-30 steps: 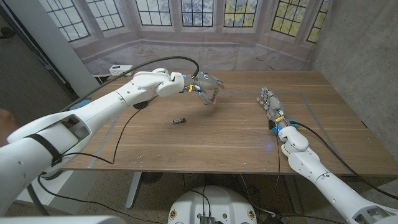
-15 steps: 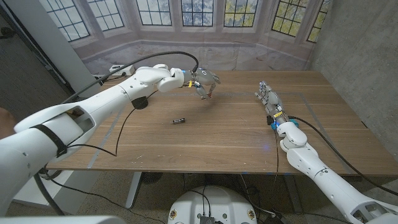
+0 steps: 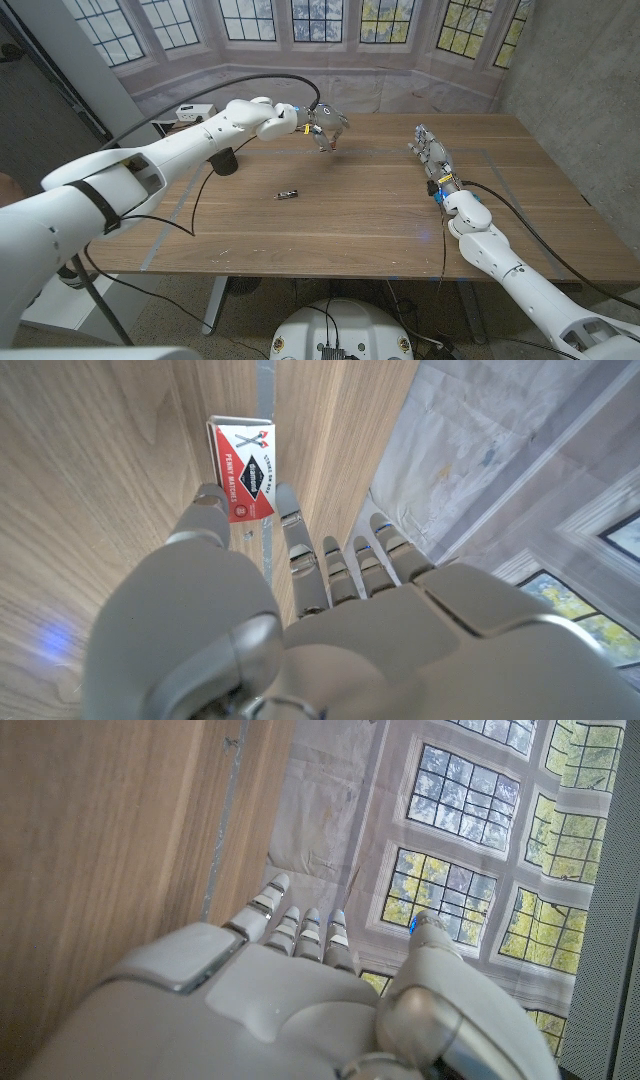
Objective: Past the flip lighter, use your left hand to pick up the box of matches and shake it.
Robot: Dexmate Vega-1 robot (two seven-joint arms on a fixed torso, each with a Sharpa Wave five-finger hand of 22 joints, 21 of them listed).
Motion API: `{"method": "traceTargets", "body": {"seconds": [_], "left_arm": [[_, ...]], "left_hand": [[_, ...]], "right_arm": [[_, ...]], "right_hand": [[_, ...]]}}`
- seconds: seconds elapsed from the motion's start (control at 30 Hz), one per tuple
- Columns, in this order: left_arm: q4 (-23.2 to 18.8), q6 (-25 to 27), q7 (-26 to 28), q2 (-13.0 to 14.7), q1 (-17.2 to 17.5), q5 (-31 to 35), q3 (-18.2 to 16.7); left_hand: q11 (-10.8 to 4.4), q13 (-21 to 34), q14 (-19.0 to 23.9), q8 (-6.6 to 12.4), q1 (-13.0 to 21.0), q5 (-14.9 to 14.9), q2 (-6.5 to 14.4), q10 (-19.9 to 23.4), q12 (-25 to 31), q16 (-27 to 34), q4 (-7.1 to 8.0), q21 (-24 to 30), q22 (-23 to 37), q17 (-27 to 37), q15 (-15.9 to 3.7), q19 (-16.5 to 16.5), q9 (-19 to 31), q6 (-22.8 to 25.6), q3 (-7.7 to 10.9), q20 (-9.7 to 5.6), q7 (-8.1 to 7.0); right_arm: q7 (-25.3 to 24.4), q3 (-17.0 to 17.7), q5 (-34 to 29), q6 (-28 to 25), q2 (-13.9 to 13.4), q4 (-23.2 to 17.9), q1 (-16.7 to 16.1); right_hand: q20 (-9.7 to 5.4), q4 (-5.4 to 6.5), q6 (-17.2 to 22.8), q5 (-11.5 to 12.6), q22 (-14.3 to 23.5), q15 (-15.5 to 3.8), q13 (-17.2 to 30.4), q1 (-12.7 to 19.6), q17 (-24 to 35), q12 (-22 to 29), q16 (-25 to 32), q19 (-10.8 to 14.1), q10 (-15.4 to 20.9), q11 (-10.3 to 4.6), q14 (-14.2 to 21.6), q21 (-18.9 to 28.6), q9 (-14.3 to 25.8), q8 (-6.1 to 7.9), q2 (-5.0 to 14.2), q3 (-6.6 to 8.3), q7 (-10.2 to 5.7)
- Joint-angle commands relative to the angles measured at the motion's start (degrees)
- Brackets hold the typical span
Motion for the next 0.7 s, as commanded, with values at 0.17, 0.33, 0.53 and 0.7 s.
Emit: {"method": "traceTargets", "body": {"seconds": [0.17, 0.33, 0.53, 0.7], "left_arm": [[6.3, 2.6, 2.5, -3.5, -4.6, -0.5, 4.7], [5.5, 2.8, 2.3, -3.3, -4.7, -1.4, 5.3], [1.8, 3.3, 0.8, -1.9, -3.3, -3.2, 4.6], [-3.1, 3.3, -0.6, 0.3, -1.4, -4.0, 3.5]], "left_hand": [[-0.38, 0.1, 0.6, 0.26, 0.2, 0.0, 0.5, 0.6, 0.1, 0.3, -0.01, 0.1, 0.2, 0.2, -0.27, 0.2, 0.2, 0.1, 0.51, -0.24, -0.07], [-0.28, 0.2, 0.7, 0.21, 0.1, -0.1, 0.5, 0.6, 0.1, 0.3, 0.01, 0.1, 0.2, 0.2, -0.32, 0.2, 0.2, 0.1, 0.51, -0.27, -0.04], [-0.43, 0.2, 0.7, 0.2, 0.1, -0.1, 0.5, 0.7, 0.1, 0.3, 0.03, 0.1, 0.2, 0.2, -0.34, 0.2, 0.1, 0.1, 0.52, -0.27, -0.15], [-0.44, 0.2, 0.7, 0.2, 0.0, -0.1, 0.5, 0.7, 0.1, 0.3, 0.05, 0.1, 0.2, 0.2, -0.33, 0.2, 0.1, 0.1, 0.52, -0.27, -0.09]], "right_arm": [[0.7, 0.3, 0.8, 0.0, 0.1, 0.8, 0.2], [0.8, 0.3, 0.9, 0.0, 0.0, 0.8, 0.1], [1.1, 0.2, 0.9, 0.0, 0.1, 0.9, 0.1], [1.3, 0.0, 1.0, 0.0, 0.2, 0.9, 0.0]], "right_hand": [[0.08, -0.09, 0.5, 0.0, 0.3, 0.07, 0.2, -0.3, 0.2, 0.2, 0.4, 0.4, 0.4, 0.16, 0.3, 0.0, 0.2, 0.12, 0.16, 0.31, -0.07], [0.1, -0.1, 0.5, 0.0, 0.3, 0.06, 0.2, -0.2, 0.2, 0.2, 0.4, 0.4, 0.4, 0.15, 0.3, 0.0, 0.2, 0.12, 0.15, 0.33, -0.04], [0.11, -0.1, 0.5, 0.0, 0.3, 0.05, 0.2, -0.2, 0.2, 0.2, 0.4, 0.4, 0.4, 0.1, 0.4, -0.1, 0.2, 0.1, 0.14, 0.34, -0.08], [0.11, -0.06, 0.5, 0.0, 0.3, 0.01, 0.2, -0.3, 0.2, 0.2, 0.4, 0.4, 0.4, 0.13, 0.4, -0.1, 0.2, 0.09, 0.14, 0.33, -0.07]]}}
